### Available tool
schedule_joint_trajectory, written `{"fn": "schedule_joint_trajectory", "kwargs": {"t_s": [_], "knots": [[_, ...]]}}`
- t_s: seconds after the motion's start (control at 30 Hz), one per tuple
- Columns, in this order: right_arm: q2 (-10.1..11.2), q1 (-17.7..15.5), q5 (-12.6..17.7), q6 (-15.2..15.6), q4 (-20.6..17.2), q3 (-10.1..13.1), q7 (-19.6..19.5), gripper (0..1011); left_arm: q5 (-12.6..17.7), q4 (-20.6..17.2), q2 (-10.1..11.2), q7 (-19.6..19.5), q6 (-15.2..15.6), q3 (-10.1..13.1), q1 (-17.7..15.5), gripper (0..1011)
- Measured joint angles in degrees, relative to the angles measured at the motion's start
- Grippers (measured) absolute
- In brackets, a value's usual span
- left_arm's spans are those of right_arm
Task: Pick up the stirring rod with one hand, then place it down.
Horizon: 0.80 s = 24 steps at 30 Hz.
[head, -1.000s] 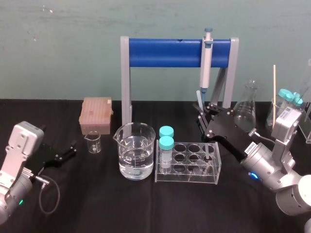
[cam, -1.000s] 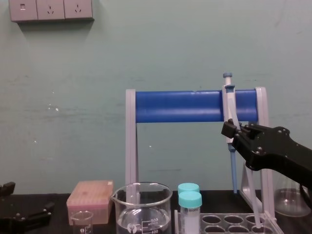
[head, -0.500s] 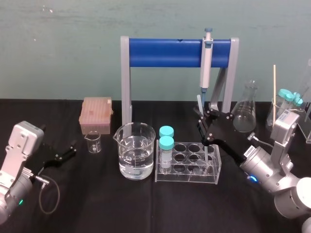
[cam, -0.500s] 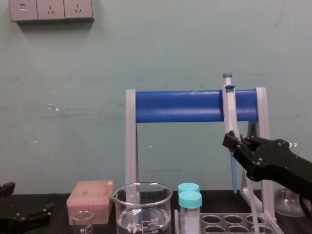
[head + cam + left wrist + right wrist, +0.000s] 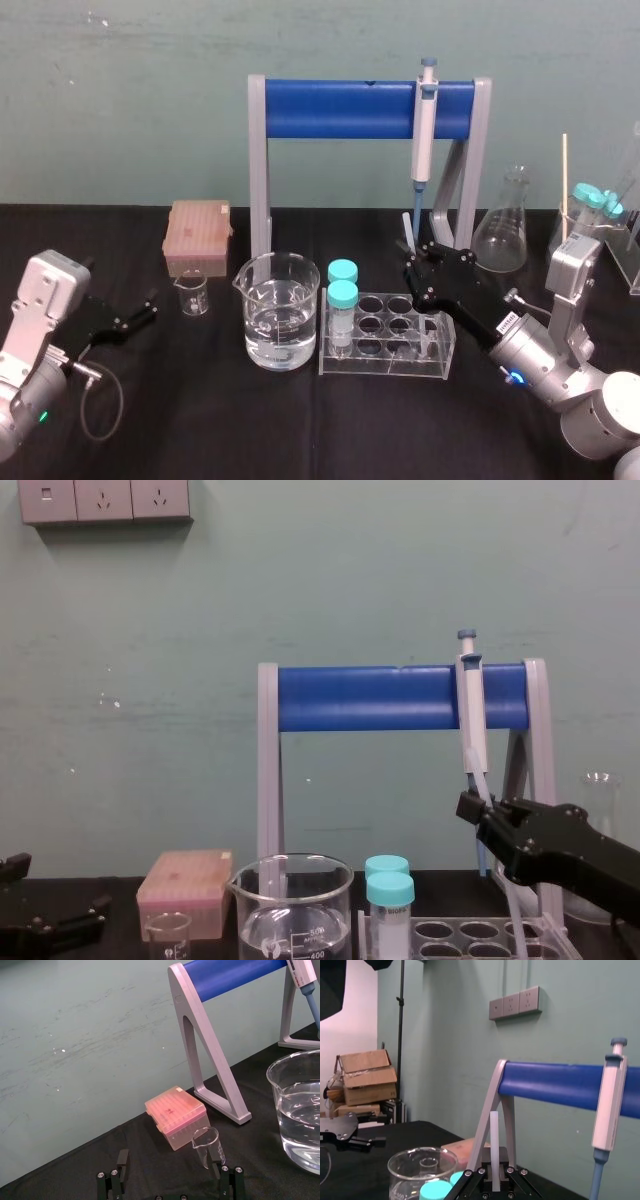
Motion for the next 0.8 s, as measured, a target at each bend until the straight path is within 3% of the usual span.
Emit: {"fn": "schedule_joint_trajectory", "kwargs": {"t_s": [0.3,0.8], "knots": [[-0.09,0.28,-0.15,2.15,0.74,-0.32,-0.11,71,0.0,0.0,0.0,0.0,0.0,0.0,0.0,1000],[-0.07,0.28,-0.22,2.12,0.76,-0.34,-0.25,71,0.0,0.0,0.0,0.0,0.0,0.0,0.0,1000]]}}
